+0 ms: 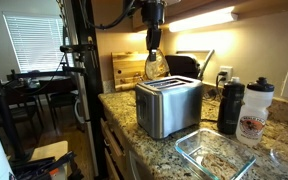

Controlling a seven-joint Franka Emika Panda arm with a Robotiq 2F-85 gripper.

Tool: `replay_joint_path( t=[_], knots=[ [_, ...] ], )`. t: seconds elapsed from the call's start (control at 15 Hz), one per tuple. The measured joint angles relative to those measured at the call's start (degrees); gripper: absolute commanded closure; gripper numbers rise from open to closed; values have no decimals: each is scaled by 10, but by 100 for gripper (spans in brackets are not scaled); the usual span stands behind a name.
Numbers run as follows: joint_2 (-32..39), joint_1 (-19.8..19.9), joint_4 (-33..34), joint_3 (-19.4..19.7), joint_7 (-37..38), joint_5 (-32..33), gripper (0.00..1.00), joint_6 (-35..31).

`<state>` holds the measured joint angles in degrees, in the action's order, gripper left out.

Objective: Put one slice of bread inside the right slot of the toaster

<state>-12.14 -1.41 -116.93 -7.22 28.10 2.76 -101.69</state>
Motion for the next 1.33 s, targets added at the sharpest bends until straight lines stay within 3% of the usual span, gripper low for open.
replay_joint_path(
  t=[0.73,1.33],
  knots=[
    [13,2,3,15,-34,4,93,-13],
    [71,8,35,39,-82,7,93,-32]
  ],
)
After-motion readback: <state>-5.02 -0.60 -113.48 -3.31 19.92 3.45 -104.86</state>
